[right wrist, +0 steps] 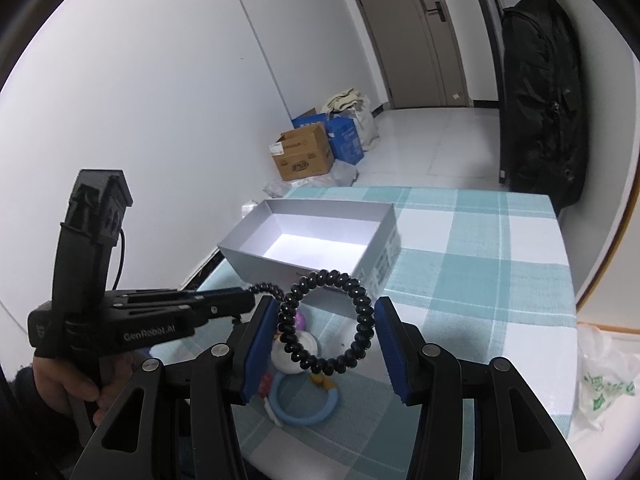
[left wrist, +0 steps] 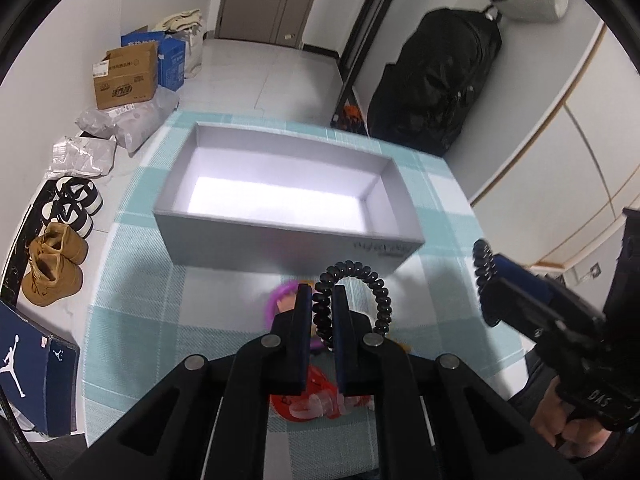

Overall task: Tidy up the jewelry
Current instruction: 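Carry the black bracelets with both grippers into the silver box and open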

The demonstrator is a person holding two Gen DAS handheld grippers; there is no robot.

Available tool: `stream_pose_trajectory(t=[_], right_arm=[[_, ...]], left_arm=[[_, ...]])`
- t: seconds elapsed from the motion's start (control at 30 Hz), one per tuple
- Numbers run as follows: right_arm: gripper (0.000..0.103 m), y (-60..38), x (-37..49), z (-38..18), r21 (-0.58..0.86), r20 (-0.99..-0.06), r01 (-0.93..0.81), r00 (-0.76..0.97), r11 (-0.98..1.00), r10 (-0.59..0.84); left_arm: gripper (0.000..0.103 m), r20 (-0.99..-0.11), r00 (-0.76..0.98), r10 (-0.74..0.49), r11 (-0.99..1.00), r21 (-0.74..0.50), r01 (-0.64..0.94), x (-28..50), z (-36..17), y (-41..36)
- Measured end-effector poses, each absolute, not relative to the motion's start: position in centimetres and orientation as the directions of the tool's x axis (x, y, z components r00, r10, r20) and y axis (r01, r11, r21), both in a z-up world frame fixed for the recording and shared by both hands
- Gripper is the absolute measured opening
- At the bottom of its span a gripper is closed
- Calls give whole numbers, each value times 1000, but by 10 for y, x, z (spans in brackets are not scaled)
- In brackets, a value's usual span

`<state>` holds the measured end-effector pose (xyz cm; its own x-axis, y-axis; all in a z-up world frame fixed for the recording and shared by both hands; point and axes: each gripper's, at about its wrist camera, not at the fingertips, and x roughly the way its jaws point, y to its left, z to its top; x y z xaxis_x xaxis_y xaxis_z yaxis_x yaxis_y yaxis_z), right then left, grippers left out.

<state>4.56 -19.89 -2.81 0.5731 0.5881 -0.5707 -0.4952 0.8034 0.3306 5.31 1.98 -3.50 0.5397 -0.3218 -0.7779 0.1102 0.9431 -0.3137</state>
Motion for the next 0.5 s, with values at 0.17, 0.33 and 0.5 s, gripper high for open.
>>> stream_pose_trajectory(t=[0.17, 0.33, 0.5], right_arm=[[49, -190, 58, -18, 339, -561, -508, 567, 792, 603], [49, -184, 76, -6, 348, -552, -514, 563, 784, 614], [49, -170, 106, -2, 364, -556, -522, 543, 772, 629]], left_arm=[[5, -745, 577, -336, 934, -342, 102, 62, -21, 29], [5, -729, 596, -336, 931, -351, 96, 79, -10, 36], [5, -724, 609, -324, 936, -338, 96, 100, -7, 41]])
